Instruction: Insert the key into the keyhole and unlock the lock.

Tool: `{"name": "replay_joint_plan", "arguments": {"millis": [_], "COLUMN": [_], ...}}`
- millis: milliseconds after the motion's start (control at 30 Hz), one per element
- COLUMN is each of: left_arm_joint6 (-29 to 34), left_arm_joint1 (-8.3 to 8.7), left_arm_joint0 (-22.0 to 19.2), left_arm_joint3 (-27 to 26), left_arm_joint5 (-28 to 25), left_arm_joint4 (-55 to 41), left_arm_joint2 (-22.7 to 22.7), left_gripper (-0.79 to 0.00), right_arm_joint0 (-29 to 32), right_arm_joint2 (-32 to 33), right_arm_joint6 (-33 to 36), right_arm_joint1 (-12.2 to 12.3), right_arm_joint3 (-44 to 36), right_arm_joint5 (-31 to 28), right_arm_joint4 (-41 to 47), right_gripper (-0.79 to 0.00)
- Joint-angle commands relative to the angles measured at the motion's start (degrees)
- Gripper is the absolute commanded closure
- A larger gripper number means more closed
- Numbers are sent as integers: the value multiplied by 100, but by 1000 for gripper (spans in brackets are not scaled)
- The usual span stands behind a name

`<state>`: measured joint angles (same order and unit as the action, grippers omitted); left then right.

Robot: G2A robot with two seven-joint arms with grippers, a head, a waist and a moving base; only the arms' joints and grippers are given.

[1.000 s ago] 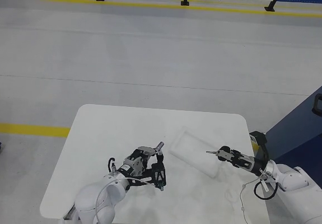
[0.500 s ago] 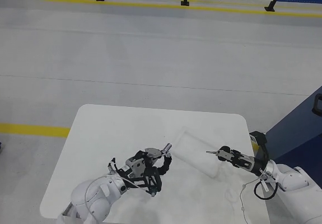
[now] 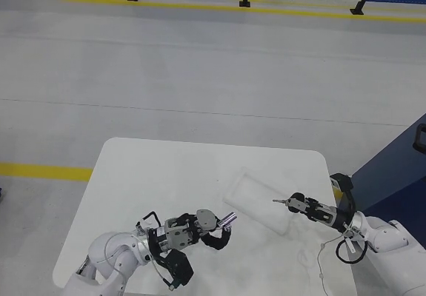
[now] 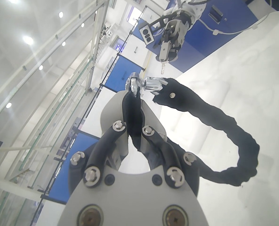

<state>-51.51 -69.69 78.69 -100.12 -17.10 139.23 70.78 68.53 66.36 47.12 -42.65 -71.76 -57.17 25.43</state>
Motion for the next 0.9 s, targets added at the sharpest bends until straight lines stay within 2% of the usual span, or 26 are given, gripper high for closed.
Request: {"name": "replay_joint_plan", "arguments": {"millis": [0,400,467,500,567,700,800,867], "left_arm_joint6": [-98,-206,-231,-477,-1134,-2397,-3031,-3232], "left_arm_joint1": [10,13,0,10,-4,20,2,-13], "left_arm_joint0": [-64,-105,-94,-169,-334,-862,-1167,-1333], "left_arm_joint3": [114,133,243,322,693,1410,1850,2069], "left_arm_joint5": [115,159,252,248,208,442,830,1073], "left_arm_joint4": [-34,-115,-436,-350,-865,-467,-353,-273], "left_arm_joint2": [-31,-106,-136,-213,-311,-654,-906,-1039], "left_gripper": [0,0,0,0,0,0,0,0], "right_arm_joint0": [0,0,0,0,0,0,0,0], "right_arm_joint2": [0,0,0,0,0,0,0,0], "right_arm_joint6": [0,0,0,0,0,0,0,0], "right_arm_joint1": [0,0,0,0,0,0,0,0], "right_arm_joint3": [0,0,0,0,0,0,0,0], "right_arm_joint5": [0,0,0,0,0,0,0,0], "right_arm_joint4": [0,0,0,0,0,0,0,0], "right_gripper": [0,0,0,0,0,0,0,0]}}
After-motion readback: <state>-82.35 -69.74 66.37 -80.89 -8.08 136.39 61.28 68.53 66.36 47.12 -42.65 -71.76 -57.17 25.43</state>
